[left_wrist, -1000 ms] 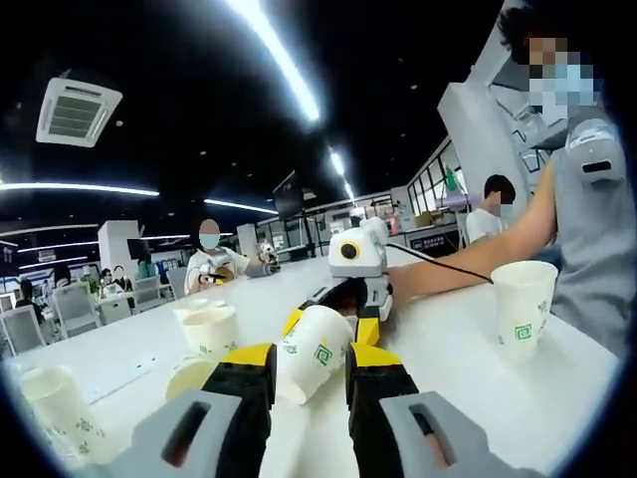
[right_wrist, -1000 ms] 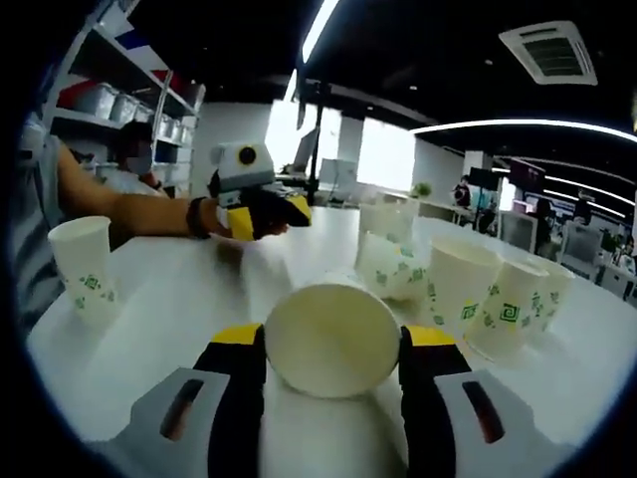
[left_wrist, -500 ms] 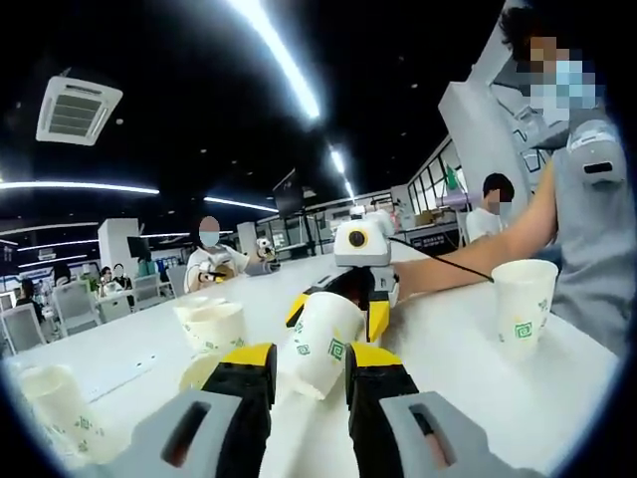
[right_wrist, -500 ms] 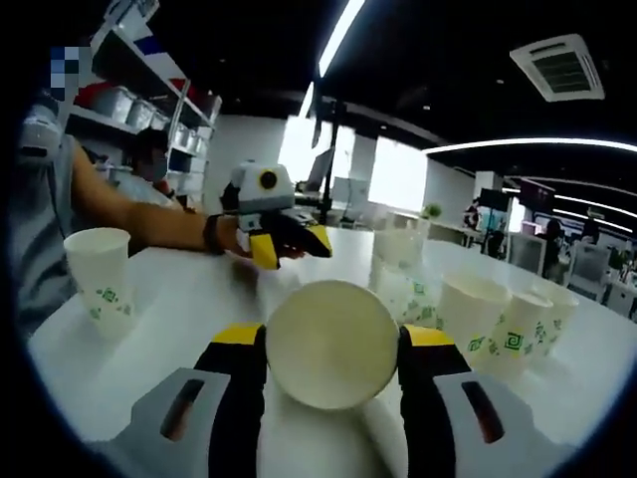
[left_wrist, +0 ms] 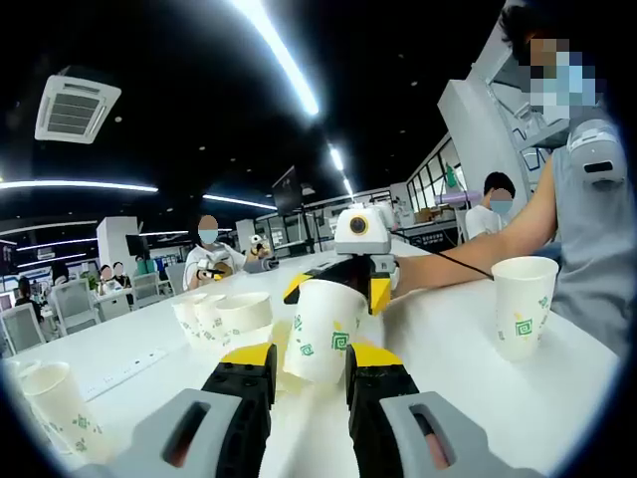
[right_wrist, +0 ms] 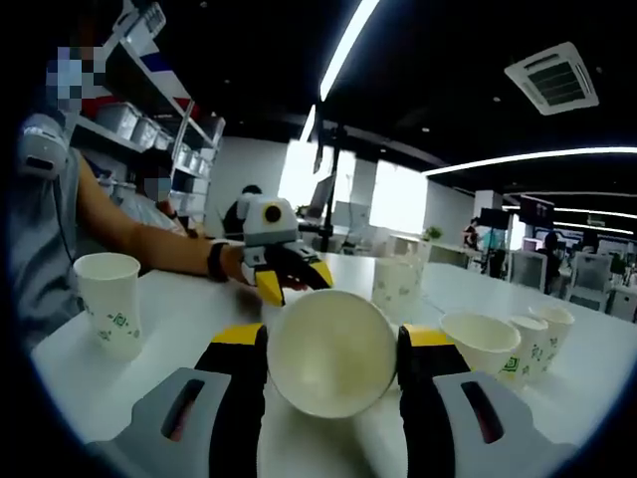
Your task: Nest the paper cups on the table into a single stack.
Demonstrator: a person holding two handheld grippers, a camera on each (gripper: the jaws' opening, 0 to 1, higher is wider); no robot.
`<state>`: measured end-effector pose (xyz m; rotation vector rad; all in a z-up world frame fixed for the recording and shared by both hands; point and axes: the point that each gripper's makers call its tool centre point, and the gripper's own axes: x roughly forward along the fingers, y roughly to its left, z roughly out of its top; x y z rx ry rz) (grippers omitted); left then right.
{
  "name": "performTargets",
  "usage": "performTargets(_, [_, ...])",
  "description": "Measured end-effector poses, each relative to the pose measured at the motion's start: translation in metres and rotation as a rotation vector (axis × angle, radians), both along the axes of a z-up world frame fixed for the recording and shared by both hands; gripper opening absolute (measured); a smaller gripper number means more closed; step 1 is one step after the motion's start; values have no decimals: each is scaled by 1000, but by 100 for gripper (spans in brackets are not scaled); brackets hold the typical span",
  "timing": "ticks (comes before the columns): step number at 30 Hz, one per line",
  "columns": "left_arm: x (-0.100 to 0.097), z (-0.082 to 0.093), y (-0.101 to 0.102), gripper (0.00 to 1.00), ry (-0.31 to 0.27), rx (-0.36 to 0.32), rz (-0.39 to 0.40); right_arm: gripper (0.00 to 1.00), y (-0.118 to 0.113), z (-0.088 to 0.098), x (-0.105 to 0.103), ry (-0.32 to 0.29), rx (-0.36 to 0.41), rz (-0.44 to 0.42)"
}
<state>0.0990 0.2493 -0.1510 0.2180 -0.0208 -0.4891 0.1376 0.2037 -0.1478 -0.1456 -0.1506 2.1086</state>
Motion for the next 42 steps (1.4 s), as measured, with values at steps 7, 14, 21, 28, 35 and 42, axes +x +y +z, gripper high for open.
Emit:
performTargets(7, [0, -1, -1, 30, 4, 5, -3, 55, -2, 9, -1, 50, 28, 11])
performTargets(14, [0, 0, 0, 30, 2, 3, -2, 55, -5, 18, -6, 91, 55, 40])
performTargets(21, [0, -1, -1, 30, 4, 4, -5, 56, -3, 12, -6, 74, 31, 48])
performTargets(28, [1, -7, 2, 34, 45, -23, 0, 57, -2, 7, -5, 77, 8, 53])
performTargets(35, [0, -5, 1, 34, 39, -27, 2, 66, -4, -2, -4, 68, -33, 59])
performTargets(42, [-1, -2, 4, 34, 31, -31, 17, 63, -8, -10, 8, 60, -51, 39])
